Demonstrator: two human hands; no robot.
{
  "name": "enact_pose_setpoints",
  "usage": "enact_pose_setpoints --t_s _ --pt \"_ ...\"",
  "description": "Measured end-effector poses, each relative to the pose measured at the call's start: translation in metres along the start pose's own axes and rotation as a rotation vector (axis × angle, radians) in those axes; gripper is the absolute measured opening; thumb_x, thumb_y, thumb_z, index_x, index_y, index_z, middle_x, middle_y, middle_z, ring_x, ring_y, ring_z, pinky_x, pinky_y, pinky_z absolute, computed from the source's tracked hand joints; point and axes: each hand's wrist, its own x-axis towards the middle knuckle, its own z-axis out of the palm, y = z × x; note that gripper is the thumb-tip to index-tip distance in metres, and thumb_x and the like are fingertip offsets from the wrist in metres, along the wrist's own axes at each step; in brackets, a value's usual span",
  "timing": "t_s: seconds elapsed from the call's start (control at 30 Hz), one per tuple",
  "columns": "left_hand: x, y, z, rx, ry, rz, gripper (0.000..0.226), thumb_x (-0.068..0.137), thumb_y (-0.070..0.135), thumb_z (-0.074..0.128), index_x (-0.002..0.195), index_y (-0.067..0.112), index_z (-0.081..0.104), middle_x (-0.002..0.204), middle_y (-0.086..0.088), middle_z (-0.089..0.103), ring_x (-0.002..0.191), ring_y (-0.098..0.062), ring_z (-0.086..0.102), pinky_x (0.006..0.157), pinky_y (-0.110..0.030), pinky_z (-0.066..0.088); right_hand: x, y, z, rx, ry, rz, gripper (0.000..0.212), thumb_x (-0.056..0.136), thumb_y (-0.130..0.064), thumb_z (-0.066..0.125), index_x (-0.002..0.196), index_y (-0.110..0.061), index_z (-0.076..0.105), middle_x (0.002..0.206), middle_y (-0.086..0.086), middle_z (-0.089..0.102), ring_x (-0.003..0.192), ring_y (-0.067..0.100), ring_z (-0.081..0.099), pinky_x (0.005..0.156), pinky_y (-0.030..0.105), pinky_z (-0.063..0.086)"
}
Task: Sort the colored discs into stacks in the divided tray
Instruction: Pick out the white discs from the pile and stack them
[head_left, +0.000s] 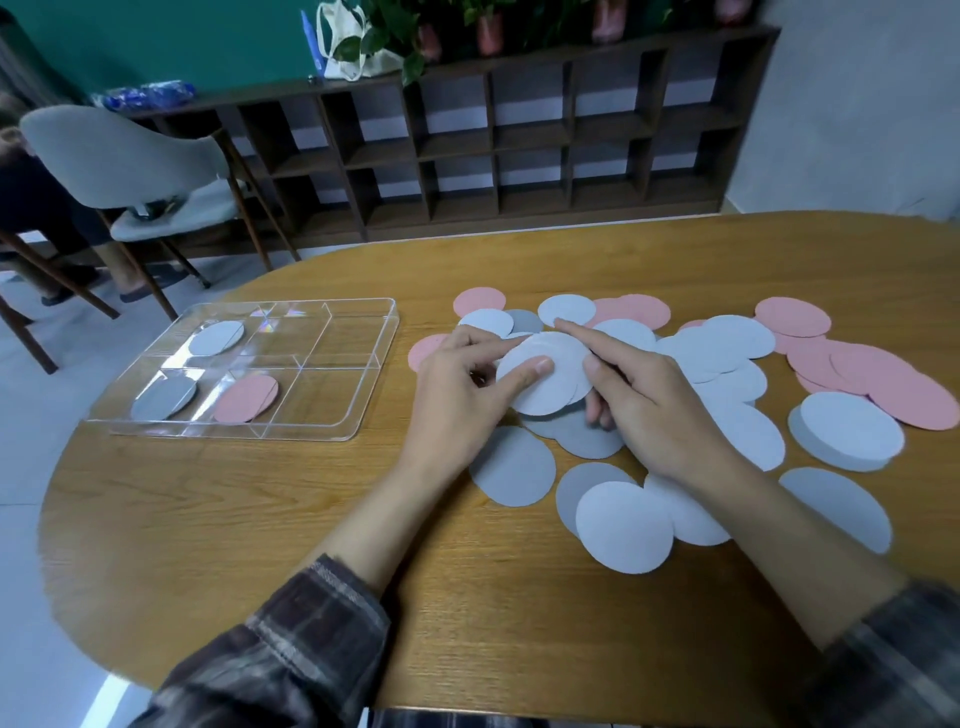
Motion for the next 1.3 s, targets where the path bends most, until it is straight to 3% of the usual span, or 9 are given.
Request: enact_pose_setpoints --t_s 0.17,0.27,0.47,0.6,0.83,0.93,1.07,1.13,1.3 --pt "0.007 0.005 0.020 -0.037 0.009 -0.019 0.008 0.093 0.035 0.078 0.089 0.028 0.080 0.054 0.015 0.045 0.056 -0.010 0.035 0.056 -0.019 0.030 0.002 0.001 -0.006 0.019 -0.017 0.013 0.058 0.102 -0.011 0.046 0.148 -0.046 0.047 0.075 0.011 0.065 0.076 0.025 0.060 0.080 0.044 0.053" --pt "0.001 0.007 0.026 -0.085 -0.013 -0.062 0.013 0.094 0.035 0.076 0.082 0.037 0.073 0.055 0.011 0.059 0.053 -0.009 0.055 0.057 -0.022 0.043 0.001 0.002 -0.005 -0.117 -0.008 -0.065 0.055 0.104 -0.015 0.053 0.154 -0.036 0.042 0.069 -0.002 0.055 0.068 0.012 0.053 0.063 0.019 0.045" --pt "-0.001 -0.002 0.020 -0.044 -0.101 -0.015 0.016 0.103 0.031 0.064 0.110 0.029 0.079 0.066 0.000 0.072 0.066 -0.011 0.070 0.074 -0.038 0.060 0.005 0.002 -0.008 -0.204 0.003 -0.072 0.051 0.106 -0.014 0.050 0.155 -0.027 0.042 0.077 -0.022 0.051 0.082 -0.006 0.054 0.071 0.008 0.038" --pt "-0.004 0.001 0.020 -0.061 -0.153 -0.021 0.020 0.106 0.023 0.060 0.116 0.021 0.077 0.070 0.000 0.075 0.068 -0.002 0.070 0.071 -0.018 0.053 0.006 0.003 -0.012 -0.252 -0.012 -0.078 0.048 0.107 -0.015 0.047 0.154 -0.024 0.043 0.078 -0.031 0.042 0.082 -0.022 0.049 0.074 0.002 0.036" --pt "-0.005 0.000 0.018 0.196 -0.148 0.158 0.032 0.099 0.034 0.069 0.130 0.024 0.070 0.086 0.007 0.065 0.072 -0.003 0.055 0.069 -0.017 0.040 0.003 0.010 -0.029 -0.288 -0.065 -0.086 0.029 0.107 -0.019 0.048 0.130 -0.034 0.056 0.082 -0.022 0.057 0.080 -0.001 0.056 0.065 0.010 0.037" --pt "-0.005 0.006 0.015 0.156 -0.120 0.143 0.019 0.093 0.030 0.076 0.109 0.023 0.070 0.086 0.006 0.056 0.070 -0.007 0.053 0.067 -0.017 0.039 -0.002 0.017 -0.040 -0.263 -0.005 -0.071 0.029 0.105 -0.017 0.051 0.127 -0.034 0.059 0.070 0.001 0.056 0.066 0.013 0.049 0.056 0.018 0.032" --pt "-0.015 0.019 0.011 0.054 -0.432 0.175 0.015 0.082 0.031 0.088 0.086 0.022 0.077 0.080 0.005 0.062 0.072 -0.016 0.058 0.063 -0.023 0.044 -0.010 0.020 -0.048 -0.241 0.048 -0.063 0.031 0.104 -0.015 0.054 0.129 -0.030 0.062 0.075 0.011 0.058 0.062 0.012 0.047 0.054 0.019 0.033" --pt "-0.021 0.024 0.012 0.054 -0.608 0.149 0.025 0.074 0.039 0.094 0.091 0.025 0.080 0.087 0.007 0.067 0.082 -0.016 0.062 0.070 -0.031 0.051 -0.014 0.020 -0.048 -0.239 0.053 -0.074 0.031 0.103 -0.014 0.054 0.130 -0.027 0.062 0.080 0.011 0.062 0.067 0.016 0.051 0.058 0.025 0.038" --pt "-0.022 0.025 0.012 0.156 -0.740 0.141 0.049 0.063 0.045 0.098 0.108 0.034 0.080 0.106 0.012 0.061 0.097 -0.012 0.060 0.075 -0.013 0.041 -0.014 0.022 -0.045 -0.258 0.031 -0.079 0.031 0.104 -0.015 0.054 0.132 -0.025 0.061 0.077 0.012 0.061 0.067 0.020 0.051 0.057 0.021 0.036"
